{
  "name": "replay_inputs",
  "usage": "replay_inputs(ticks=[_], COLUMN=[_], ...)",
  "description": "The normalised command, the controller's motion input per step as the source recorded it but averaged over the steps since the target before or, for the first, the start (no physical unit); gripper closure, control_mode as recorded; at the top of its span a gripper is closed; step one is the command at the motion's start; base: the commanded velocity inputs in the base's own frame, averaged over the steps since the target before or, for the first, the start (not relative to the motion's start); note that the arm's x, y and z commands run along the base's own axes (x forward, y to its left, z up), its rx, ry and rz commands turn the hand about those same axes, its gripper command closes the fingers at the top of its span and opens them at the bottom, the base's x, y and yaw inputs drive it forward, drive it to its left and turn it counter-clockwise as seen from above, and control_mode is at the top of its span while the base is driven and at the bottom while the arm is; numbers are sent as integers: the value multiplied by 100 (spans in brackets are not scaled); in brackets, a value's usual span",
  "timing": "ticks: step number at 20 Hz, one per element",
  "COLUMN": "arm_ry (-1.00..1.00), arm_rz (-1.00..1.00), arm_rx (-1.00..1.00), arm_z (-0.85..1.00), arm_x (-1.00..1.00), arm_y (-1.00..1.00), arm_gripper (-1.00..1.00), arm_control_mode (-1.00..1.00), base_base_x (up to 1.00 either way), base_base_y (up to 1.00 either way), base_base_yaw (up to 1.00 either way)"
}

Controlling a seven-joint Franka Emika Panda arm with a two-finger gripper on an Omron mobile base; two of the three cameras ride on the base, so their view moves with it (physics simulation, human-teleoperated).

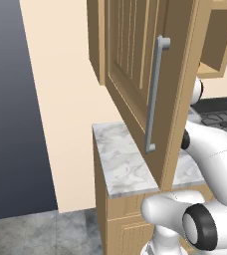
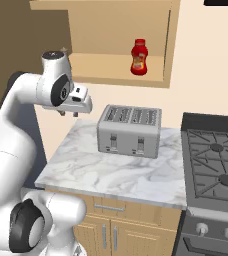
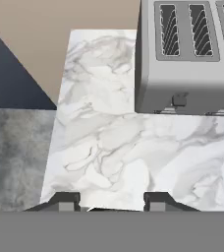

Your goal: Take 2 condiments from the cabinet and move them on the counter near the stove.Make sure the condiments are lined up with each other, next to each other.

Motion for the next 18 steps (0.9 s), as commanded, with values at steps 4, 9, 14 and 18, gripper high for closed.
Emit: replay_inputs(ticks=[4,9,14,18], arm_ry=[-16,-39,-33,-22], arm_rz=[8,38,38,21], arm_rx=[4,12,11,2], arm_z=[2,29,27,22], arm_x=[0,0,5,8], arm_y=[-3,-2,-12,-3], arm_gripper=[-100,-100,-100,-100], arm_control_mode=[-100,-100,-100,-100], base_base_x=[0,0,0,0], base_base_y=[0,0,0,0], base_base_yaw=[0,0,0,0])
